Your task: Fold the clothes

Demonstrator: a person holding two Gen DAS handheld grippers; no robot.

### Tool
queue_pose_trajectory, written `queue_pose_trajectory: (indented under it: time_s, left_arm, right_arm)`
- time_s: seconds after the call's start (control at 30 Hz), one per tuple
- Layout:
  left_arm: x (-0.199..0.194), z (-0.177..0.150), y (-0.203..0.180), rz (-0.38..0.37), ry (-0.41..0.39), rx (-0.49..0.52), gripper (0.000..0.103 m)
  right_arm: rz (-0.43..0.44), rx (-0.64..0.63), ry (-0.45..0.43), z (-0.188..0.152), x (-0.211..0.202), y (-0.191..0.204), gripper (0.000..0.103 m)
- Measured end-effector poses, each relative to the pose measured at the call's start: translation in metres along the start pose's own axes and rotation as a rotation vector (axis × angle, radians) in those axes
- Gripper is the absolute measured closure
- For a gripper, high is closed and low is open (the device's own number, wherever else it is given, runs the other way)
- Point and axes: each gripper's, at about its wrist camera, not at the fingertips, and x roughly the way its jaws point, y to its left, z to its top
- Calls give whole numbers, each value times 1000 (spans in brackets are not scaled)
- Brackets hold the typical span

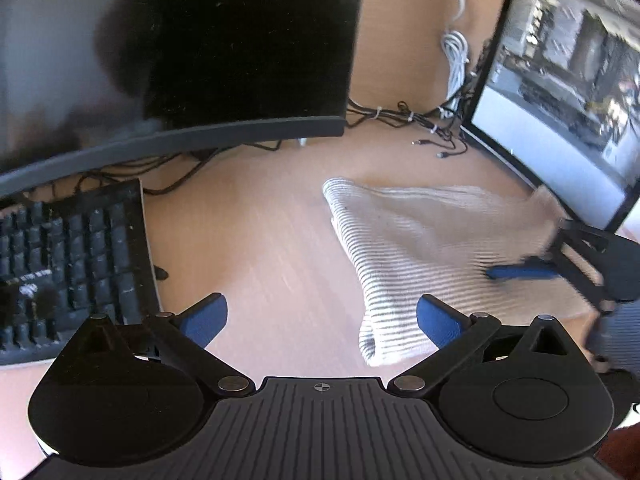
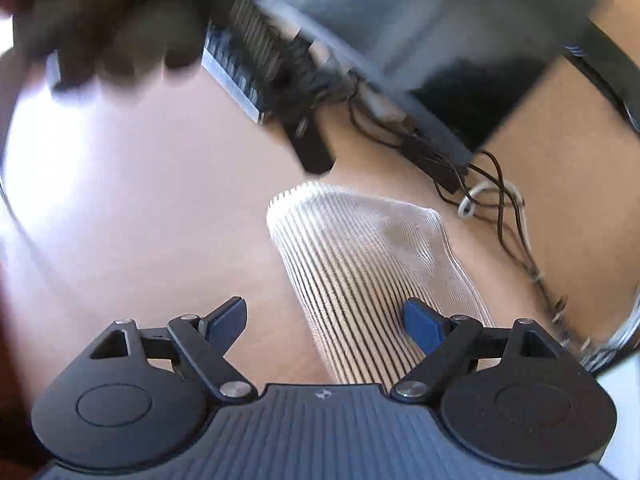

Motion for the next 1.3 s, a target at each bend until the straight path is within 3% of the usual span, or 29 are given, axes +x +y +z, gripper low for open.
queue_pose_trajectory:
  time_s: [0.07, 0.1, 0.2, 0.5, 0.63, 0.7, 0.87, 0.93, 1.0, 1.03, 1.07, 1.13, 1.23, 1.3]
  left_arm:
    - [-6, -4, -2, 14, -7, 25, 0]
    - [-4, -5, -6, 17, -13, 58, 0]
    - [5, -10, -20, 24, -34, 170, 0]
    - [31, -24, -62, 45, -96, 507, 0]
    - [43, -31, -80, 54, -124, 656, 0]
    - [53, -35, -93, 84, -182, 803, 0]
    - [67, -49, -118, 65, -261, 1125, 0]
    - [69, -44, -117, 38, -241, 1116, 0]
    - [70, -39, -115, 9, -215, 1094, 4]
    - [71, -36, -115, -5, -202, 1083, 11]
    - [72, -34, -114, -15, -191, 1065, 22]
    - [73, -30, -111, -33, -170, 1026, 32]
    - [75, -24, -107, -59, -139, 966, 34]
    - [76, -21, -105, -76, -119, 926, 37]
  right_arm:
    - [-32, -3, 15, 1, 6, -5, 18]
    - [-14, 48, 27, 1, 6, -14, 28]
    - [38, 198, 55, 1, 6, -38, 47]
    - [176, 621, 81, -17, 3, -86, 56]
    - [185, 618, 73, -22, 0, -85, 57]
    - [194, 615, 75, -23, -1, -85, 59]
    - [200, 620, 58, -29, -8, -94, 60]
    - [168, 565, 50, -37, -26, -92, 52]
    - [105, 466, 50, -49, -49, -87, 25]
    - [64, 394, 66, -59, -58, -82, 22]
    - [21, 316, 87, -70, -66, -77, 20]
    - [-46, 199, 140, -91, -75, -69, 20]
    - [-86, 121, 232, -119, -75, -64, 20]
    - [-125, 47, 223, -127, -70, -58, 17]
